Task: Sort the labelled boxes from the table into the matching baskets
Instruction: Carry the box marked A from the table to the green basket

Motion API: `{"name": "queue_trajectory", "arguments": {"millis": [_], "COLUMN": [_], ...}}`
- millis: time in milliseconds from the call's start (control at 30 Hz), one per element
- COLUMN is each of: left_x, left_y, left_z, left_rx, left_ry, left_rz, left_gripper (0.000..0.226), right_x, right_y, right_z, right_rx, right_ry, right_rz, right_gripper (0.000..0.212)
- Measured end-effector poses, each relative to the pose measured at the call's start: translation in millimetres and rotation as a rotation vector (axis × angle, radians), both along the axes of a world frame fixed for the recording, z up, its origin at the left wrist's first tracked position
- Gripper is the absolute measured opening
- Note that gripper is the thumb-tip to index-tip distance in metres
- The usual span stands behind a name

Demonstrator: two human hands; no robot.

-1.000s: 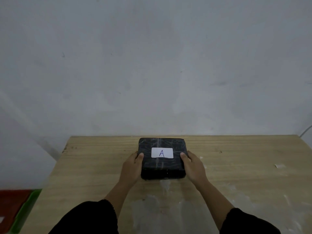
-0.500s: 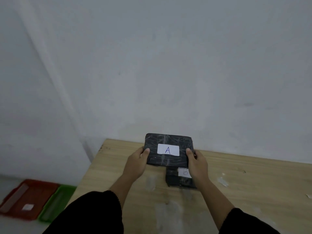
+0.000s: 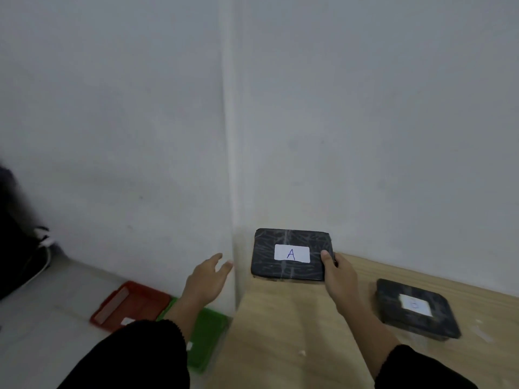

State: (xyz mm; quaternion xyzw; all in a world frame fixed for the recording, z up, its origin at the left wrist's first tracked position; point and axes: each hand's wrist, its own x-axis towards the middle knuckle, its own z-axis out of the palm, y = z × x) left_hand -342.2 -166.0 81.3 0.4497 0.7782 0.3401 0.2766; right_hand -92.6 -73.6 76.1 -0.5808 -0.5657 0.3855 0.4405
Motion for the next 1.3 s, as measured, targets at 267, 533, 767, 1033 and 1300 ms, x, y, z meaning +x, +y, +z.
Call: {"name": "queue_trajectory", "arguments": {"millis": [267, 533, 767, 1033, 1300], "left_x": [-138.0, -240.0, -337.3, -420.8, -496.8], "left_y": [-72.6, -86.4, -46.3, -4.6, 37.7], "left_z": [8.0, -16.9, -25.2, -32.6, -53.4], "left_rx": [-0.022, -0.119, -0.231, -0.244, -0.284], "left_ry": [0.034, 0.101, 0.153, 0.236, 0.305], "left_rz": [0.081, 0.030, -0.050, -0.195, -0.412], "left_gripper": [0.057, 0.054, 0.055, 0.057, 0.058], "right_x": [-131.1, -233.0, -309.6, -386.1, -445.8], "right_y": [-40.3, -35.4, -3.9, 8.4, 5.6], "right_z": [-6.0, -26.8, -53.2, -56.7, -64.3], "right_rx": [-0.001, -0.029, -0.122, -0.158, -0.183], "right_ry": [0.025, 0.013, 0.026, 0.009, -0.047], "right_rz": [0.083, 0.061, 0.012, -0.076, -0.249], "right_gripper": [0.025, 0.021, 0.024, 0.034, 0.032]}}
